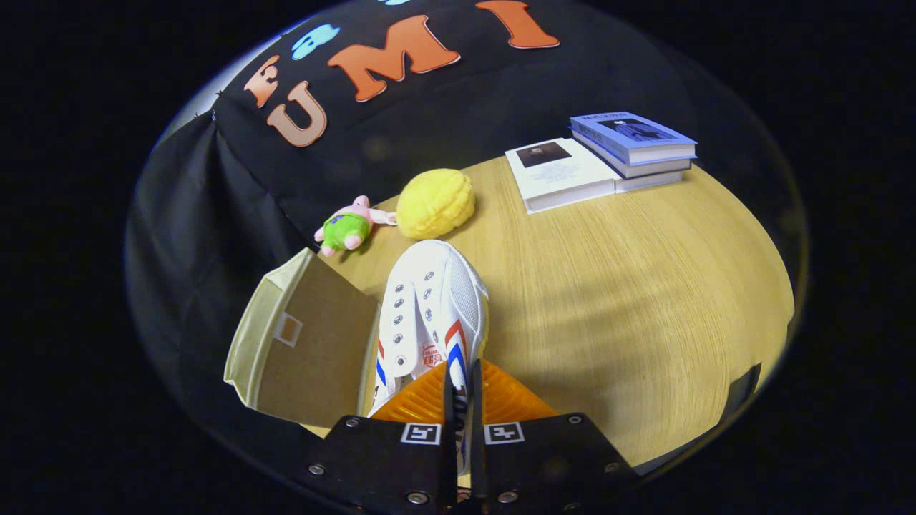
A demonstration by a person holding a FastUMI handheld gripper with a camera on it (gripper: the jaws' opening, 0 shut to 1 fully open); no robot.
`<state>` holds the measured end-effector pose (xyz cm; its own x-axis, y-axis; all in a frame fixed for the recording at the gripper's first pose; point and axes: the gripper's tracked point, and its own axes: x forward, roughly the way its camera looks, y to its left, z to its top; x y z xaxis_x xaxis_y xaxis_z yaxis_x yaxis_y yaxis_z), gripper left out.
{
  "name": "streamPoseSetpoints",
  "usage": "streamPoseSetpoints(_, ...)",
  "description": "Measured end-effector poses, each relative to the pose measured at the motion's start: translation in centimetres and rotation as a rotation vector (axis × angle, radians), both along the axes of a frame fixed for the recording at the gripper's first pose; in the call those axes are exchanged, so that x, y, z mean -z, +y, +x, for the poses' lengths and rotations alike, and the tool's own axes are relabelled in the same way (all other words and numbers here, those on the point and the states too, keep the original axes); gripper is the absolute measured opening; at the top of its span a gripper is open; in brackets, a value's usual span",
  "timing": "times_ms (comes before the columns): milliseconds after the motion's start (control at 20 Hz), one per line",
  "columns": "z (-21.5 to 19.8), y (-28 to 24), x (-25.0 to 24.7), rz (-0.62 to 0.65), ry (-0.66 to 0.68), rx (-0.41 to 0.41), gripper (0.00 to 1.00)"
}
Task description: Open the storage box then place both shoes into the box .Put the left shoe in first, then the right shoe, with the right side of both shoes facing outward in a uniform manner.
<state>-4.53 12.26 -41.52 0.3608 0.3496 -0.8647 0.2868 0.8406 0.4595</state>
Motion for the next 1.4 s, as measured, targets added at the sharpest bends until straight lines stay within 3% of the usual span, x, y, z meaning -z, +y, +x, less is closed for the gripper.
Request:
streamPoseSetpoints(400, 6.6, 9.4, -8.5, 0.086, -0.139, -0.093, 0.08)
streamPoseSetpoints(600, 8.3, 14.3, -10.0, 0.123, -0.158, -0.139, 0.08)
streamPoseSetpoints(850, 7.6, 19.1, -8.4, 0.132, -0.119, -0.221, 0.08)
streamPoseSetpoints(1250, 8.4, 20.2, -5.7, 0.095, -0.056, -0.231, 0.07)
streamPoseSetpoints(1350, 8.5, 20.9, -6.4, 0.123, -0.071, -0.239, 0.13)
streamPoseSetpoints(1400, 9.2, 21.1, -7.2, 0.14, -0.107, -0.223, 0.3)
